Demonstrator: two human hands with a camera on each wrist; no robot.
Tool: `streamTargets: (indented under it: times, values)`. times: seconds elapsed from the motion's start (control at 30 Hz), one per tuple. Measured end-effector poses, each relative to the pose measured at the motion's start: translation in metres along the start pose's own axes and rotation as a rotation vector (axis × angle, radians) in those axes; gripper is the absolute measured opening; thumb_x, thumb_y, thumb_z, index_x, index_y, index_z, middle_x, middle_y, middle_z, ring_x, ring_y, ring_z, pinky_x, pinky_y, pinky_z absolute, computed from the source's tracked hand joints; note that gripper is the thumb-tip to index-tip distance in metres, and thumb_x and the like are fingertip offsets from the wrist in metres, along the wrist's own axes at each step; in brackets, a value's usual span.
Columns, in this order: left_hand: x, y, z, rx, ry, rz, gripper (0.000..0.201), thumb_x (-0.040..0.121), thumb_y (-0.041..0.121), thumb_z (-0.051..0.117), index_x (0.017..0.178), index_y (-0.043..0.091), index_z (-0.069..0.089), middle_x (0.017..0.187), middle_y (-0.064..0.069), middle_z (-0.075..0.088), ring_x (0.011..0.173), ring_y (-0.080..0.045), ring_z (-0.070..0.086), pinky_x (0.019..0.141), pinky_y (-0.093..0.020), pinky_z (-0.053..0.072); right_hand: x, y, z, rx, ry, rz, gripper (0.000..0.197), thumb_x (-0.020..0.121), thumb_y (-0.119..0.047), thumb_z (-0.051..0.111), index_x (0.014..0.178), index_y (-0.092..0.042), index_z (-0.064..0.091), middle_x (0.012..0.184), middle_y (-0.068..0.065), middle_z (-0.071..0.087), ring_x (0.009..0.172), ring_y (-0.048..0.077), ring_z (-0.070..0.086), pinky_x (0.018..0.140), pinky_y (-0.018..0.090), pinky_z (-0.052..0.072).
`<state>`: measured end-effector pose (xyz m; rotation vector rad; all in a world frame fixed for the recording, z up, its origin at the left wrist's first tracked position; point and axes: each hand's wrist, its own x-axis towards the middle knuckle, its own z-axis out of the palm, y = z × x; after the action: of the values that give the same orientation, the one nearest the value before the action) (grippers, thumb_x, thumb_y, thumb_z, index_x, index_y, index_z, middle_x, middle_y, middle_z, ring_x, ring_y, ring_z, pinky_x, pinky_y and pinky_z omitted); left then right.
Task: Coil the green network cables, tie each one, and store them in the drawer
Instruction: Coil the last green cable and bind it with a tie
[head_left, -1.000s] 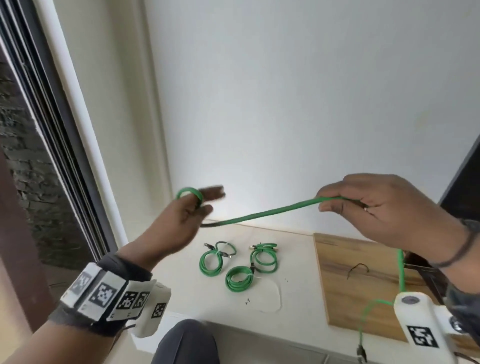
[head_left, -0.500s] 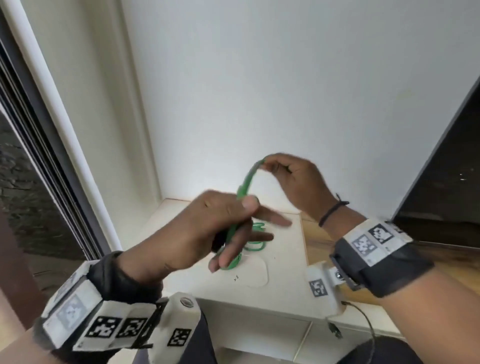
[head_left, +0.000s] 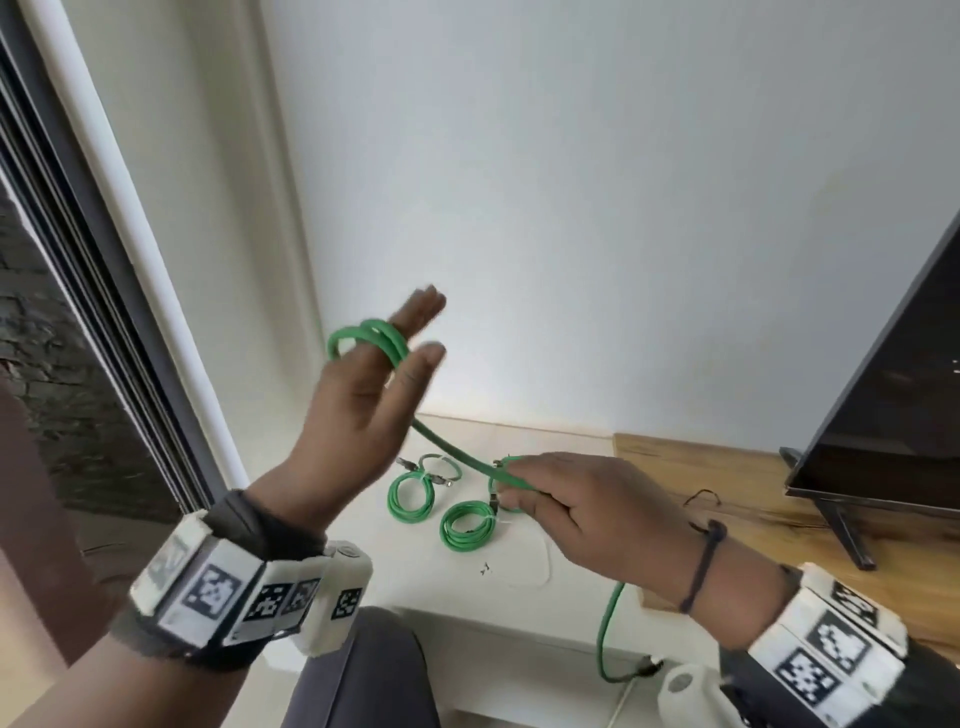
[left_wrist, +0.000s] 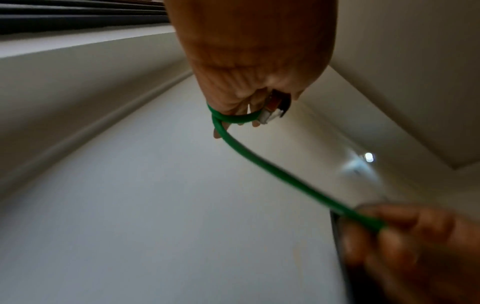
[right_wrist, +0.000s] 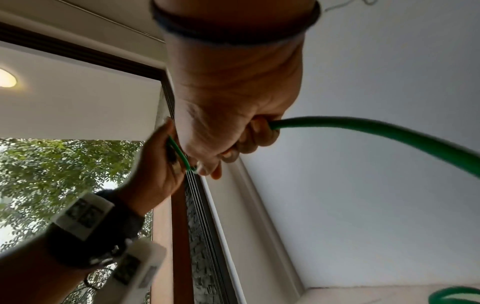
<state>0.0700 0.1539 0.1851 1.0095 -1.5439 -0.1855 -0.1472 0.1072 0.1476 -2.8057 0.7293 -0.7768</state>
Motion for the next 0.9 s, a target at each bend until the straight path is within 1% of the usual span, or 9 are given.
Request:
streamTargets:
  times: [0.17, 0.27, 0.37, 0.43, 0.53, 0.6, 0.7, 0.8, 0.9]
  values:
    - [-0.026, -0.019, 0.017, 0.471, -0.570, -0.065, 0.080, 0.088, 0.068, 0.015, 0.144, 0.015, 0.035, 0.123, 0.005, 0.062, 0.103, 0.000, 0.052, 0.089, -0.014, 0.039, 0.004, 0.016, -0.025, -0.197, 0.187, -0.140, 0.008, 0.082, -0.023, 0.066, 0.089, -0.026, 0.065, 0.072, -0.013, 0.065, 0.055, 0.012, 0.057, 0.041, 0.023, 0.040]
    - [-0.039, -0.009, 0.032, 0.429, -0.645, -0.092, 0.076, 0.085, 0.074, 0.012, 0.116, 0.018, 0.054, 0.094, -0.002, 0.066, 0.073, -0.011, 0.056, 0.068, -0.025, 0.043, 0.009, 0.023, -0.031, -0.141, 0.241, -0.060, 0.004, 0.085, -0.033, 0.063, 0.087, -0.031, 0.066, 0.075, -0.015, 0.065, 0.056, 0.004, 0.056, 0.046, 0.023, 0.042]
    - [-0.043, 0.012, 0.048, 0.068, -0.658, -0.463, 0.046, 0.090, 0.062, 0.042, 0.086, 0.019, 0.058, 0.050, 0.001, 0.058, 0.044, -0.003, 0.056, 0.065, -0.040, 0.053, 0.014, 0.036, -0.029, 0.121, 0.329, 0.093, 0.011, 0.085, -0.023, 0.068, 0.092, -0.031, 0.069, 0.084, -0.023, 0.068, 0.070, -0.007, 0.058, 0.067, 0.020, 0.048]
    - [-0.039, 0.028, 0.055, -0.342, -0.723, -0.651, 0.031, 0.093, 0.044, 0.052, 0.099, 0.017, 0.067, 0.040, 0.004, 0.048, 0.034, -0.002, 0.050, 0.077, -0.056, 0.054, 0.017, 0.038, -0.026, 0.349, 0.346, 0.120, 0.019, 0.086, -0.010, 0.066, 0.093, -0.027, 0.071, 0.085, -0.020, 0.070, 0.079, -0.004, 0.063, 0.075, 0.015, 0.048]
    - [-0.025, 0.047, 0.053, -0.937, -0.790, -0.692, 0.039, 0.091, 0.033, 0.056, 0.113, 0.001, 0.065, 0.038, 0.002, 0.044, 0.027, -0.004, 0.035, 0.074, -0.039, 0.058, 0.018, 0.024, -0.021, 0.690, 0.362, 0.178, 0.015, 0.081, -0.024, 0.058, 0.087, -0.024, 0.072, 0.081, -0.014, 0.070, 0.074, -0.002, 0.061, 0.071, 0.013, 0.047]
    - [-0.016, 0.060, 0.054, -1.186, -0.734, -0.621, 0.047, 0.090, 0.031, 0.059, 0.124, -0.001, 0.058, 0.042, 0.003, 0.048, 0.027, -0.003, 0.036, 0.075, -0.032, 0.057, 0.019, 0.017, -0.011, 0.836, 0.310, 0.281, 0.019, 0.079, -0.024, 0.057, 0.075, -0.034, 0.073, 0.072, -0.016, 0.070, 0.071, 0.002, 0.062, 0.071, 0.021, 0.048]
    - [-0.002, 0.065, 0.062, -1.324, -0.370, -0.512, 0.050, 0.089, 0.023, 0.058, 0.132, 0.001, 0.051, 0.055, -0.004, 0.059, 0.029, -0.006, 0.043, 0.077, -0.031, 0.056, 0.016, 0.010, 0.009, 0.659, 0.227, 0.260, 0.025, 0.090, -0.034, 0.049, 0.076, -0.028, 0.069, 0.060, -0.008, 0.063, 0.059, 0.011, 0.059, 0.063, 0.035, 0.048]
    - [0.012, 0.054, 0.060, -1.008, -0.076, -0.377, 0.035, 0.091, 0.025, 0.046, 0.120, 0.016, 0.062, 0.090, -0.008, 0.071, 0.033, -0.009, 0.048, 0.089, -0.037, 0.052, 0.004, 0.008, 0.015, 0.435, 0.180, 0.183, 0.028, 0.093, -0.051, 0.043, 0.100, -0.034, 0.063, 0.059, -0.014, 0.057, 0.050, 0.006, 0.049, 0.053, 0.022, 0.042]
    - [0.013, 0.038, 0.056, -0.679, 0.043, -0.290, 0.031, 0.092, 0.025, 0.045, 0.102, 0.038, 0.072, 0.120, -0.008, 0.066, 0.044, -0.012, 0.059, 0.101, -0.045, 0.045, -0.005, 0.007, 0.003, 0.211, 0.081, 0.145, 0.026, 0.098, -0.040, 0.041, 0.114, -0.033, 0.059, 0.060, -0.025, 0.053, 0.055, 0.000, 0.049, 0.053, 0.019, 0.038]
